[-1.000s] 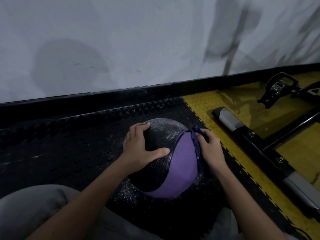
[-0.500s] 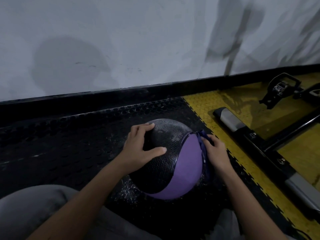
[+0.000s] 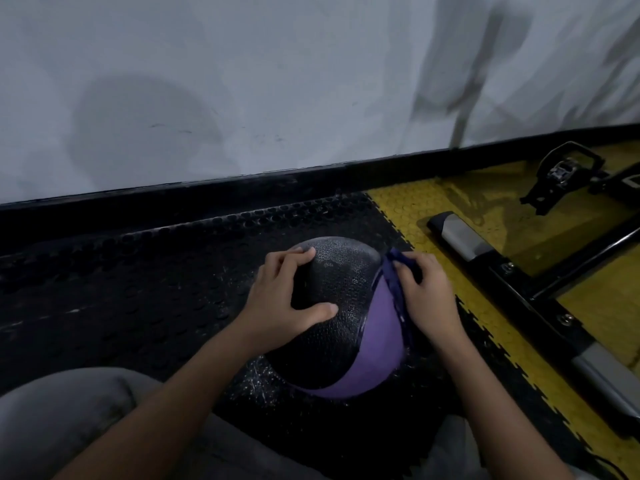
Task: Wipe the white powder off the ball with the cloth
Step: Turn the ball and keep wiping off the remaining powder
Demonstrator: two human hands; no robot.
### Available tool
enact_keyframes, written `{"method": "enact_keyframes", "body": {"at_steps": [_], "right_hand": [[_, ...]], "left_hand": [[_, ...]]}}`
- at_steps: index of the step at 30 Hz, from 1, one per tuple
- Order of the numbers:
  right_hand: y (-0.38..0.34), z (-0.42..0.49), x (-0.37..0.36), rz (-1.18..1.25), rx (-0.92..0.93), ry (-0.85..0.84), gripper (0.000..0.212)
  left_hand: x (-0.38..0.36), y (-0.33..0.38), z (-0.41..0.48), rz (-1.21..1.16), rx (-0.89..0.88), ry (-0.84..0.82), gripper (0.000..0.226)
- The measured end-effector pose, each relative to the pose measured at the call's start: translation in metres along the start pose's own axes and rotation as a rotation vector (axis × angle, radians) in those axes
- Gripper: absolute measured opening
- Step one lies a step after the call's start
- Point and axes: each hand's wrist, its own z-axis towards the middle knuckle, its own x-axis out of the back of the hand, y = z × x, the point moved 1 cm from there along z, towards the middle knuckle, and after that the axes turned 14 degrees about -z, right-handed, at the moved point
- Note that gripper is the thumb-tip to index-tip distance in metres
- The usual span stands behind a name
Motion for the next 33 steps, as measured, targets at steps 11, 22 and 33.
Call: {"method": "enact_keyframes", "body": {"at_steps": [11,22,33], "right_hand": [[-0.023,-0.031,0.005,-0.111,0.379,0.181,0.014],[-0.020,-0.034,0.009,-0.073,0.364,0.205,0.015],[-0.020,-0.035,0.010,-0.029,0.275,0.258,0.015]], "left_hand": [[-0.007,-0.001,0.001,0.076,-0.083,-0.059,0.077],[-0.019,0.001,-0.003,0.168,-0.146,-0.048,0.068],[-0.022,0.002,-0.002,0.127,-0.114,-0.009,0.079]]}}
